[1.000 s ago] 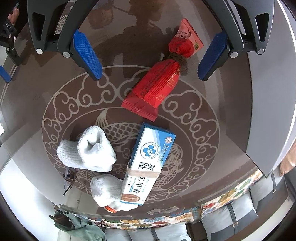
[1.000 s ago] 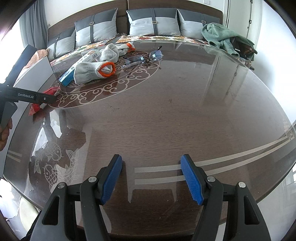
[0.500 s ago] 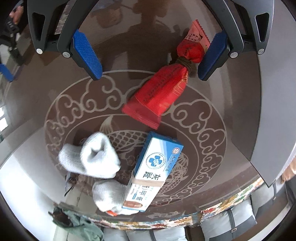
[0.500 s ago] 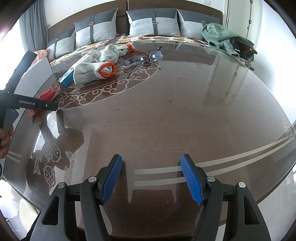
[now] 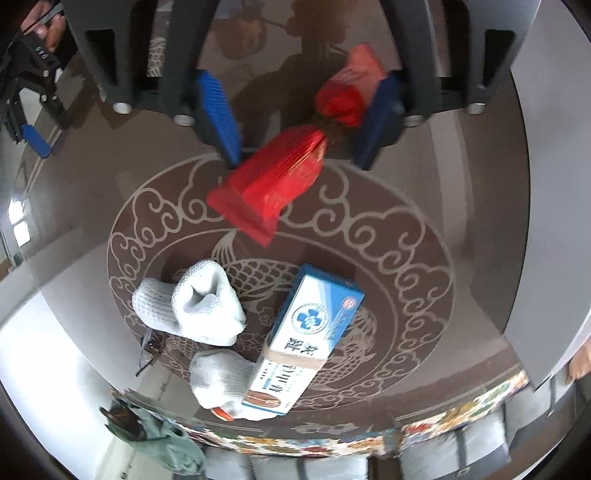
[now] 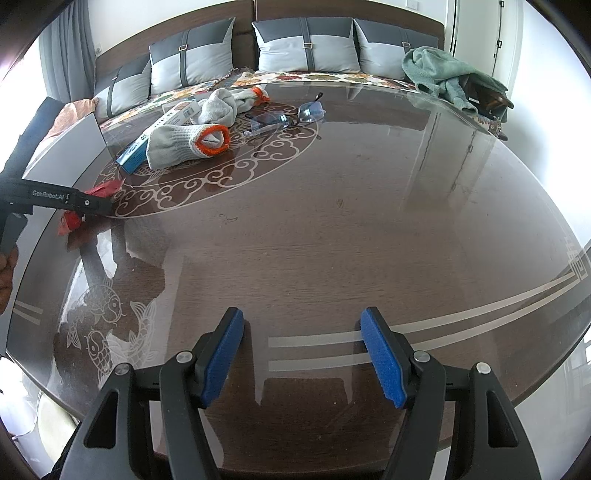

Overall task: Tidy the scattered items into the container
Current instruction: 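Lower the left tool onto the red wrapped package and close on it, then grasp a white knit sock with the right tool while the left tool holds the red package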

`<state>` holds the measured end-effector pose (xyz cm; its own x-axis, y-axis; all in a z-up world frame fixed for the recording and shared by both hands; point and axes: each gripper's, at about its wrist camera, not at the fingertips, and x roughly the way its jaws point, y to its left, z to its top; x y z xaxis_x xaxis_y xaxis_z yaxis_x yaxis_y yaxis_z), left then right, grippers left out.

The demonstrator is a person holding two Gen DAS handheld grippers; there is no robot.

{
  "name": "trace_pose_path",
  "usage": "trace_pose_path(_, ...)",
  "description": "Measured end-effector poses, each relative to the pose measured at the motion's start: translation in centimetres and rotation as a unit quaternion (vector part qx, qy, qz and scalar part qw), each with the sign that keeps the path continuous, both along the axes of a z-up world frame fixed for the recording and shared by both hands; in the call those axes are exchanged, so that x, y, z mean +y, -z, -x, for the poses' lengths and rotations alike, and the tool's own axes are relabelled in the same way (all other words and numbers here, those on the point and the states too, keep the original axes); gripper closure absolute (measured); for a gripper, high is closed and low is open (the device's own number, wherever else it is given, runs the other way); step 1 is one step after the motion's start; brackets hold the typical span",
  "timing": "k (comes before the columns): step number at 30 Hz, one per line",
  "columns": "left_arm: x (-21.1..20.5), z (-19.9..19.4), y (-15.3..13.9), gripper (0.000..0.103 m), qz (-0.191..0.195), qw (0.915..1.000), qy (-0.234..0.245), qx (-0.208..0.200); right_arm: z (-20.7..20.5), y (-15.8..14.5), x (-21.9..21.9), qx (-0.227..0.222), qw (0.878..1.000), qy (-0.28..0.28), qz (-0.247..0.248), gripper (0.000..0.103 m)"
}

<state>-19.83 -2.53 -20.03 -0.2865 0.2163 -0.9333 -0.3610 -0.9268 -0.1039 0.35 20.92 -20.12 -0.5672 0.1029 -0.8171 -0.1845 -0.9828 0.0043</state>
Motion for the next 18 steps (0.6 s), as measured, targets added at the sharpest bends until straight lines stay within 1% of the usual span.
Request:
trace_pose_path(1, -0.3, -0.3, -0.1, 0.061, -0.004, 0.9999, -0.012, -0.004, 0.0, -0.1, 0.2, 0.000, 1.000, 0.001, 0.007, 0.035)
trace_pose_path(3, -0.8, -1.1, -0.3, 0.061, -0.014, 0.9992, -0.036, -0.010, 0.1, -0.6, 1.1, 0.011, 0.998, -0.001, 0.062, 0.035)
trace_pose_path(6, -1.8, -2.6, -0.2, 0.061, -0.034, 0.9965, -0.075, -0.015, 2.4, -2.0, 1.6, 0.030, 0.991, -0.028, 0.128, 0.036)
trace_pose_path(8, -2.4, -3.0, 0.0, 0.061, -0.047, 0.9939, -0.098, -0.018, 4.9, -3.0, 1.4, 0.035, 0.986, -0.056, 0.155, 0.035)
trace_pose_path(10, -2.5, -3.2, 0.0, 0.061, -0.055, 0.9924, -0.109, -0.019, 8.0, -3.9, 1.2, 0.041, 0.979, -0.082, 0.184, 0.036)
trace_pose_path(11, -2.6, -3.3, 0.1, 0.061, -0.060, 0.9915, -0.114, -0.020, 9.7, -4.7, 0.9, 0.048, 0.977, -0.093, 0.185, 0.036)
trace_pose_path(12, -2.7, -3.4, 0.1, 0.061, -0.064, 0.9906, -0.119, -0.021, 11.6, -5.6, 0.5, 0.059, 0.977, -0.105, 0.177, 0.035)
trace_pose_path(14, -2.8, -3.5, 0.2, 0.061, -0.073, 0.9887, -0.129, -0.022, 14.5, -7.3, -1.4, 0.086, 0.974, -0.165, 0.126, 0.036)
trace_pose_path(15, -2.9, -3.6, 0.3, 0.061, -0.077, 0.9877, -0.134, -0.023, 15.7, -7.9, -2.8, 0.096, 0.968, -0.211, 0.094, 0.036)
trace_pose_path(16, -2.9, -3.7, 0.3, 0.061, -0.081, 0.9866, -0.139, -0.024, 16.5, -7.8, -4.2, 0.090, 0.960, -0.259, 0.058, 0.036)
trace_pose_path(17, -3.0, -3.7, 0.4, 0.061, -0.086, 0.9855, -0.145, -0.025, 17.2, -7.4, -5.6, 0.076, 0.950, -0.302, 0.022, 0.036)
trace_pose_path(18, -3.1, -3.8, 0.4, 0.061, -0.087, 0.9850, -0.147, -0.025, 17.9, -7.0, -7.0, 0.063, 0.937, -0.343, -0.015, 0.036)
